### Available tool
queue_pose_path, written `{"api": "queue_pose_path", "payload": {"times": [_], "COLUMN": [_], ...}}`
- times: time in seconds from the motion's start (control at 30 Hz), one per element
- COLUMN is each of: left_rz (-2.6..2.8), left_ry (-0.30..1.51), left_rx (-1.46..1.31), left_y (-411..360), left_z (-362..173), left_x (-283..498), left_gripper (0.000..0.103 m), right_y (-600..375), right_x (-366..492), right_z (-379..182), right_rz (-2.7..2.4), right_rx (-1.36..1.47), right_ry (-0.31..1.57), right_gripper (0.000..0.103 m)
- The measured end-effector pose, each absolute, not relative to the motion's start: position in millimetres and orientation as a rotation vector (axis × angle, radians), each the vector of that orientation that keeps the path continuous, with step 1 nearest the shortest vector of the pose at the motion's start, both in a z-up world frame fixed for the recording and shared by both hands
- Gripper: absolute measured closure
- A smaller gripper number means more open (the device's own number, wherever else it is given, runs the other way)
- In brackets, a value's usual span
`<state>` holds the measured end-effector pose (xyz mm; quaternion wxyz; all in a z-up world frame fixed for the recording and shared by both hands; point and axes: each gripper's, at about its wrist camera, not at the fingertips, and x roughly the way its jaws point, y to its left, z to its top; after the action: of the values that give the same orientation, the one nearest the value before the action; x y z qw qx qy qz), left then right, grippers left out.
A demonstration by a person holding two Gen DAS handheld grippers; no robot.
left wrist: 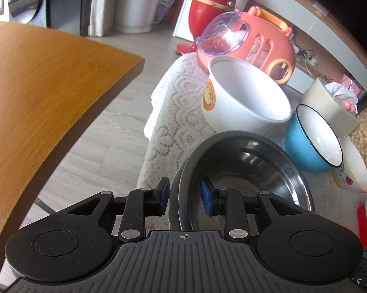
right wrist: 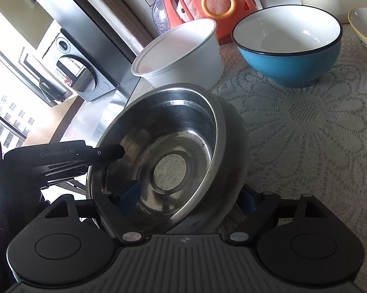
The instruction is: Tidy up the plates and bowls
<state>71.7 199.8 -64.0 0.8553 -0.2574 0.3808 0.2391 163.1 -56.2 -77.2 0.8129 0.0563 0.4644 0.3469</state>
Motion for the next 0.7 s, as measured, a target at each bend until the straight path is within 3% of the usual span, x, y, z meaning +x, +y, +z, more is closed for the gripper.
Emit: {"api": "queue_pose_path", "payload": {"times": [0.2,0.33,0.5,0.7], "left_rz": [0.441,0.126,-0.094,-0.005], "left_ry": [0.639,0.692,0.842,0.909], "left_rx": [-0.496,-0.649,-0.791,-0.754], "left_y": [172.9,131.3,62.5,22.4], "left_z": [-15.7,-16.3,-48.8,-81.6], "left_x": [95.5,157.3,244.6,298.8], "left_gripper": [0.072,0.072,0.072,0.072], "right_y": [-104.7,-164.7,-235.4,-280.8], "right_x": [154.3,173.5,242.5,347.8], "right_z": [-28.2,3.7,18.4,-9.9], "right_rz": [0.665,0.511,0.326,0.238], "right_rx": [-0.006,-0.020,0.055,0.185], "right_ry": [0.702,0.579,0.595,0.776], "right_gripper": [0.017,0.015,0.014,0.014]}}
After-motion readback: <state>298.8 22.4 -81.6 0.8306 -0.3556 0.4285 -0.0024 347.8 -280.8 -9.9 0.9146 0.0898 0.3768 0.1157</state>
